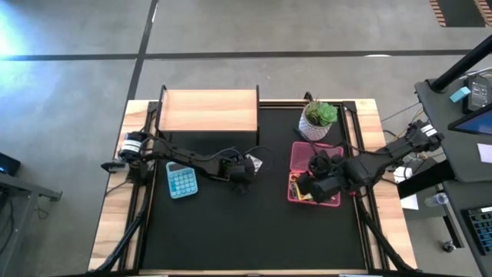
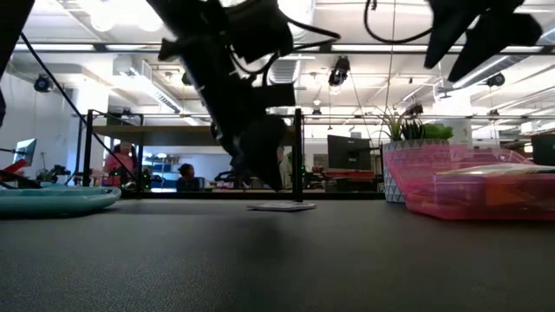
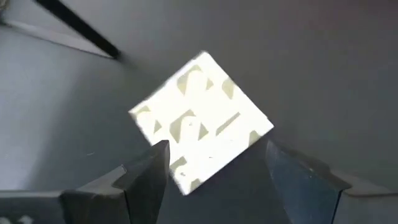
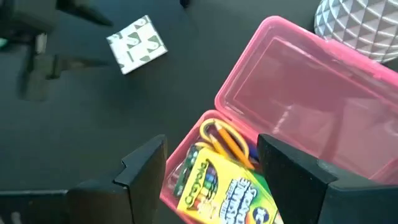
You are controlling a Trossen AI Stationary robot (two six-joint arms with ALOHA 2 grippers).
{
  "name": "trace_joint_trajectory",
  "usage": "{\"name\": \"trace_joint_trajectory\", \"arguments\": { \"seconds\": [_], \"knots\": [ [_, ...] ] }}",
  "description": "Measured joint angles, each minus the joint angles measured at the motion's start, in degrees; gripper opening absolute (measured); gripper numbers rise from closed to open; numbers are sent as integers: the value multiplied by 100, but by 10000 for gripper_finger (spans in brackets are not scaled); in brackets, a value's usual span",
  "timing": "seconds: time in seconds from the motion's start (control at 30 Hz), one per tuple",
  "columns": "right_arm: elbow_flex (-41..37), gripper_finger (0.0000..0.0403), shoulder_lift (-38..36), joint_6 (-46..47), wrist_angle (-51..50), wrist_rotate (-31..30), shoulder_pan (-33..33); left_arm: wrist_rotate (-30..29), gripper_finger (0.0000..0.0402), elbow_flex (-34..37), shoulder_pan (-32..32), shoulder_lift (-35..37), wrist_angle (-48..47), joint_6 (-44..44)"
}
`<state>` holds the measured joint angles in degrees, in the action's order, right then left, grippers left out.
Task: Pack school essentials
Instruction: Put the white sticky notes into the pink case
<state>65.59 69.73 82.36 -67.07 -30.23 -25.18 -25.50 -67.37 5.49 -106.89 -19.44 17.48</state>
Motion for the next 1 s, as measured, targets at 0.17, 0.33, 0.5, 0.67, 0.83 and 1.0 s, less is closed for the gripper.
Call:
{"name": "trace_joint_trajectory", "arguments": {
  "seconds": [0.17,0.33,0.5,0.67,0.83,1.0],
  "knots": [
    [170,242,409,-494,1,10,361,264,251,476,-41,0,946,-182],
    [270,242,546,-702,8,10,707,228,251,671,-190,-20,1647,15],
    [264,242,481,-849,5,10,962,219,251,804,-338,-75,2236,172],
    [261,240,410,-1081,25,6,1108,177,251,863,-432,-329,2301,386],
    [268,240,409,-1241,32,6,1160,330,250,859,-430,-518,2374,915],
    [267,240,431,-1258,51,8,1166,492,250,870,-274,-473,2317,1052]
  ]
}}
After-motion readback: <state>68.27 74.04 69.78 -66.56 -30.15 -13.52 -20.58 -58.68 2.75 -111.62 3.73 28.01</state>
